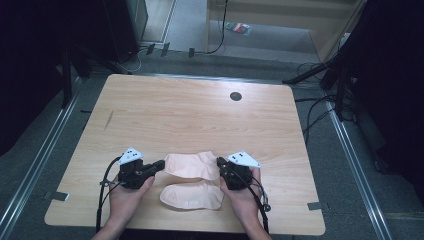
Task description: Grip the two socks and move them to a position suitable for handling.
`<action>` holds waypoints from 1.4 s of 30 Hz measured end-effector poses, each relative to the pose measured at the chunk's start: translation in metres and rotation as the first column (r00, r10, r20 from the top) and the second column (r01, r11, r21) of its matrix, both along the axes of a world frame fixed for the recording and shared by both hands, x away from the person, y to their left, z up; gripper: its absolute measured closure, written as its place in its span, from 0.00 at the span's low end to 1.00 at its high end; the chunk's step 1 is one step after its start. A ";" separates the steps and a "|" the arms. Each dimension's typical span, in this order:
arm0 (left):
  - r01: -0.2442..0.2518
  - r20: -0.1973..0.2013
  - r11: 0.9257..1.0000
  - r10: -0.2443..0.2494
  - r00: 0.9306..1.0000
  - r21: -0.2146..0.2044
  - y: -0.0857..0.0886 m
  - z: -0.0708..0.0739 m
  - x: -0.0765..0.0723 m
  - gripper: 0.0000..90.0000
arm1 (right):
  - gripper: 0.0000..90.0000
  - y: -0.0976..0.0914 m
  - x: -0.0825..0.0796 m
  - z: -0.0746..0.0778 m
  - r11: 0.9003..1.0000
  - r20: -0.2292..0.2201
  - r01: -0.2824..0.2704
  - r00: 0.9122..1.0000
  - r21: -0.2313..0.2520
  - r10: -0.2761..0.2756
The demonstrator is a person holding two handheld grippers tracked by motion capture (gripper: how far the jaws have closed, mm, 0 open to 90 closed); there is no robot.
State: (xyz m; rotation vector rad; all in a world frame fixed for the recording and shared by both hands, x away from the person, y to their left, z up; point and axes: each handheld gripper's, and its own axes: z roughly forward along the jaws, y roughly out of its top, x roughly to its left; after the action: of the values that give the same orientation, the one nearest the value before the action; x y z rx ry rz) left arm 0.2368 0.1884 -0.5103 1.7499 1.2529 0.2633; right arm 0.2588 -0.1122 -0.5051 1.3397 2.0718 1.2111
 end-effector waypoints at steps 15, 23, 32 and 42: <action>0.058 -0.006 0.998 -0.058 0.998 -0.002 -0.003 0.001 -0.042 1.00 | 0.98 -0.007 -0.040 0.001 1.000 -0.016 -0.031 0.999 -0.006 0.031; 0.073 -0.051 0.997 -0.073 0.996 0.006 -0.002 -0.008 -0.055 1.00 | 0.98 -0.011 -0.056 -0.001 0.999 -0.029 -0.040 0.999 -0.006 0.040; 0.098 -0.096 0.993 -0.091 0.991 0.072 -0.008 -0.020 -0.059 1.00 | 0.98 -0.006 -0.065 -0.009 0.998 -0.034 -0.047 0.998 -0.042 0.046; 0.089 -0.115 0.986 -0.072 0.991 0.144 -0.008 -0.032 -0.055 1.00 | 0.98 -0.005 -0.067 -0.021 0.995 -0.054 -0.055 0.997 -0.079 0.051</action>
State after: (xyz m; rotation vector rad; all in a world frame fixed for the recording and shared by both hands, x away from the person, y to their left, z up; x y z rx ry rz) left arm 0.1814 0.1805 -0.5419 1.9615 1.2637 0.2211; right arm 0.1920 -0.1170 -0.5259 1.2995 2.1810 1.1125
